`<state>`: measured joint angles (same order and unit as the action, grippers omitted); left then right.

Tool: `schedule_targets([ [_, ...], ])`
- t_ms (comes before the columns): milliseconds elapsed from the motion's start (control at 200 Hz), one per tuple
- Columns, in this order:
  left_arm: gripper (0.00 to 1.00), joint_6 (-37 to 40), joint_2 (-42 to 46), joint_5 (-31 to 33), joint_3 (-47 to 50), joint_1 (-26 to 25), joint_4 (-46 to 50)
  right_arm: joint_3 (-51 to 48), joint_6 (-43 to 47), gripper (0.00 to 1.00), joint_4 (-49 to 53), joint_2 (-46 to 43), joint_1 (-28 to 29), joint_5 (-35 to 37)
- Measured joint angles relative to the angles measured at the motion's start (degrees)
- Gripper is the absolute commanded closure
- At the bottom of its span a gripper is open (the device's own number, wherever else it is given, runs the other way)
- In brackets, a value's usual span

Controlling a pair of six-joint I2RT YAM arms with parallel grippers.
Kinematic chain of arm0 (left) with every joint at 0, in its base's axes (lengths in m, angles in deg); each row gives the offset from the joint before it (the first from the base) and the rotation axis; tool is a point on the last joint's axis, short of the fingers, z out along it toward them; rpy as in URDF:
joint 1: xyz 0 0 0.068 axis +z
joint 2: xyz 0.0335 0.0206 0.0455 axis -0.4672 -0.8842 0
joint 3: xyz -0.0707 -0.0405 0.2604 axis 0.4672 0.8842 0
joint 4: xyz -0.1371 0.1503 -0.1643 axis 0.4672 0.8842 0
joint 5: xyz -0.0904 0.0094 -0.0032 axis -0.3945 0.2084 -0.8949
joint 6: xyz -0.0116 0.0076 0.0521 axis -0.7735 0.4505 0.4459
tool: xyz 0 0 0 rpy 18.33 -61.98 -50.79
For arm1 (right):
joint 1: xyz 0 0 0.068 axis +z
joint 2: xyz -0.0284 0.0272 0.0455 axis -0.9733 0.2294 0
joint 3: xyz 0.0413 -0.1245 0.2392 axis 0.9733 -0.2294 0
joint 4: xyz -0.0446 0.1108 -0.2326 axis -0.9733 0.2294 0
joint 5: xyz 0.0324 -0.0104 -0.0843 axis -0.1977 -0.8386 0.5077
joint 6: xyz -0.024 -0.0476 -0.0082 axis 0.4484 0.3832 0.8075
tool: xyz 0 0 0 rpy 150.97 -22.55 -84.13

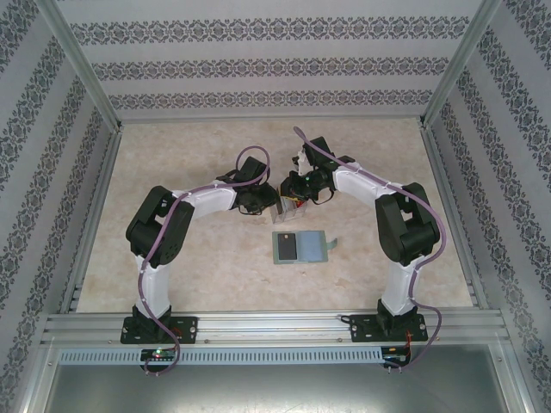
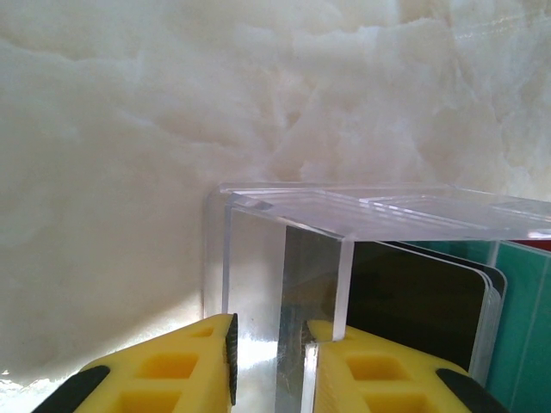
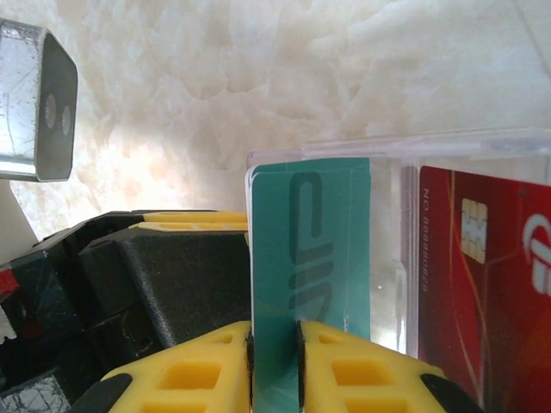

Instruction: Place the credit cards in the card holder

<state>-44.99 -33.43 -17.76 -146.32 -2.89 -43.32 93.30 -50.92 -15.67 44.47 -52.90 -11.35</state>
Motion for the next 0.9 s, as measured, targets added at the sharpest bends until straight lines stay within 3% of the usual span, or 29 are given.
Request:
schedule_targets([
  [904,0.72,0.00,0.00,-0.02,-0.04,0.00,0.04,-1.49,-1.70,0.81,-2.05,-0.24,-0.98,-2.47],
])
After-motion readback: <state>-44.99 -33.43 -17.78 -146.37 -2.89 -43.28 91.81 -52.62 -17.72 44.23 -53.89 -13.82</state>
